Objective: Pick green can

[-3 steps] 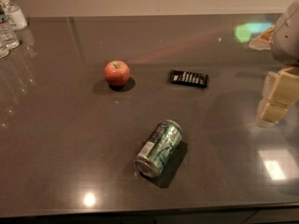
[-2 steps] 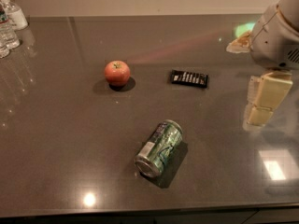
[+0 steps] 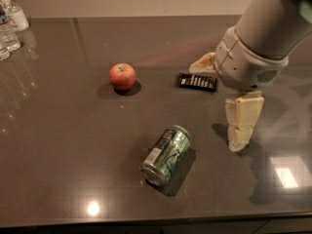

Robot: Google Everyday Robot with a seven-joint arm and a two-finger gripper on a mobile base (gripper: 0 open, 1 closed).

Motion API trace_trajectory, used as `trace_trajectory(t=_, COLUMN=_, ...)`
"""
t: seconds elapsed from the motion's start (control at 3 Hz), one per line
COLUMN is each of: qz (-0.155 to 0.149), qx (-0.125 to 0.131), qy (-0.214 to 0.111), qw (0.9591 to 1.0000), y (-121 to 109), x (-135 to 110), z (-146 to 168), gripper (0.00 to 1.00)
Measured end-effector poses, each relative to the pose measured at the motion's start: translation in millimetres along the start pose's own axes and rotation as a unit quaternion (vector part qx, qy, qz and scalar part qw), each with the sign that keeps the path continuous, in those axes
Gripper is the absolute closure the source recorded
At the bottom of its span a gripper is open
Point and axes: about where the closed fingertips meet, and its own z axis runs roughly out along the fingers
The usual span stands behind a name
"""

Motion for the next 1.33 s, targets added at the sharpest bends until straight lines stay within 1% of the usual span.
trace_trajectory(t=0.33, qz=-0.078, qx=-0.022, qy=-0.005, qw=0.9967, y=3.0, x=-20.8, z=21.0, gripper=0.0)
trace_trajectory(t=0.67, qz=-0.145, qx=-0.042, qy=-0.009, qw=0.9885, y=9.9, x=-39.6, z=41.9, gripper=0.0)
trace_trajectory(t=1.0, qz=-0.196, qx=-0.053, qy=-0.003, qw=0.9793, y=18.5, x=-52.0, z=61.4, gripper=0.0)
trace_trajectory(t=1.33, qz=-0.227, qx=-0.072, qy=0.009, qw=0.9712, y=24.5, x=-56.1, z=83.2, gripper=0.0)
